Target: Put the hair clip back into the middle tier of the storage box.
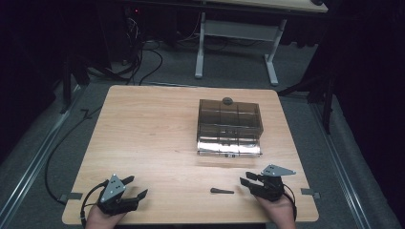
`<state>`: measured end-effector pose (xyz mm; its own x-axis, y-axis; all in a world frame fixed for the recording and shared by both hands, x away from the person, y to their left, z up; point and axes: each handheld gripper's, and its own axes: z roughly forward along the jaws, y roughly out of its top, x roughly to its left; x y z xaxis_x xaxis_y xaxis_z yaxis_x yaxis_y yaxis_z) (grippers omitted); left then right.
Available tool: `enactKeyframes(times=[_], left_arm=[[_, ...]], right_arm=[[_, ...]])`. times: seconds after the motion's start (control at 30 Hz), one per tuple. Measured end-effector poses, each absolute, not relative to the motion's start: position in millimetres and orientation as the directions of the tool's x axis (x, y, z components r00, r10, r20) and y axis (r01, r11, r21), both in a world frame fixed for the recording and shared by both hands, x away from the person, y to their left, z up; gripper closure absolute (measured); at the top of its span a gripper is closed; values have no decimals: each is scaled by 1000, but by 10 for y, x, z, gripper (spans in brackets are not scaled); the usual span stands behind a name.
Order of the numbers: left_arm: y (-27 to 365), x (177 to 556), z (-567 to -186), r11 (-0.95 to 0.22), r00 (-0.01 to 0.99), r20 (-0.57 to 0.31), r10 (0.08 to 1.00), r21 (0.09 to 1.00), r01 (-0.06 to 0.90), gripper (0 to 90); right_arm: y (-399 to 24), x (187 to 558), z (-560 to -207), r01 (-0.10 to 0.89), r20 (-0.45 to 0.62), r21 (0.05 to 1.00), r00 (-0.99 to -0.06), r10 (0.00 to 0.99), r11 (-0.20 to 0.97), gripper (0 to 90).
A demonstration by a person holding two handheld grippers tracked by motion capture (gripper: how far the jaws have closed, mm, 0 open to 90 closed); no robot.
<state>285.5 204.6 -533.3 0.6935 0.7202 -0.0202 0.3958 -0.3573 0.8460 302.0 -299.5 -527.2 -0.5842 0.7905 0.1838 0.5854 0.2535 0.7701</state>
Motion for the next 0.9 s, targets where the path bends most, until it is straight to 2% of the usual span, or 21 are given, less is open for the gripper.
enactKeyframes(times=[0.9], left_arm=[[2039, 2848, -5332, -364, 697, -18, 717, 843, 396, 284]], right_arm=[[-2943, 3011, -5275, 568, 131, 768, -591, 796, 295, 571]])
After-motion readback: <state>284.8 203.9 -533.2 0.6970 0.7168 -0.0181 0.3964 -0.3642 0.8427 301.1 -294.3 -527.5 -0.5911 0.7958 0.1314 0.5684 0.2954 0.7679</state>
